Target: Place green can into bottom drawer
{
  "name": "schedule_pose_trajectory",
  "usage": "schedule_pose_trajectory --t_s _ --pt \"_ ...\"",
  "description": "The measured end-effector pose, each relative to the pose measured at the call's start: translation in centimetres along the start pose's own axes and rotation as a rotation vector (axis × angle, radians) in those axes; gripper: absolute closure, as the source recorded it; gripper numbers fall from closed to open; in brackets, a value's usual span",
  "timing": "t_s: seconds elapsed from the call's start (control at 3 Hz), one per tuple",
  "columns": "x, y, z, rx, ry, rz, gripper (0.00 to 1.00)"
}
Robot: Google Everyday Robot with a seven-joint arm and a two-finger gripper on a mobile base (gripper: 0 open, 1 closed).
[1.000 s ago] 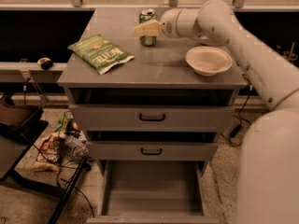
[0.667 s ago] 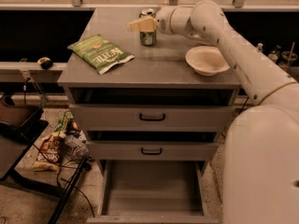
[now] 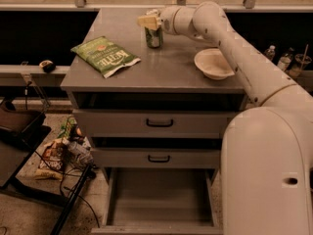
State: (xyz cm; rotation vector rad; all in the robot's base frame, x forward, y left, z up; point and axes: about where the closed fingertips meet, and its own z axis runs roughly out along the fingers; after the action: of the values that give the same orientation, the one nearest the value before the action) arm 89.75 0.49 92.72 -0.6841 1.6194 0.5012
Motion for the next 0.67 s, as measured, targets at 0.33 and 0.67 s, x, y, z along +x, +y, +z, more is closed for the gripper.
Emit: schedule_pose_trajectory --t_s 0.33,0.67 --pt "0.04 -0.04 0.04 0.002 0.001 0.0 0.65" --pt "0.03 -0.04 0.04 0.002 0.001 0.0 0.88"
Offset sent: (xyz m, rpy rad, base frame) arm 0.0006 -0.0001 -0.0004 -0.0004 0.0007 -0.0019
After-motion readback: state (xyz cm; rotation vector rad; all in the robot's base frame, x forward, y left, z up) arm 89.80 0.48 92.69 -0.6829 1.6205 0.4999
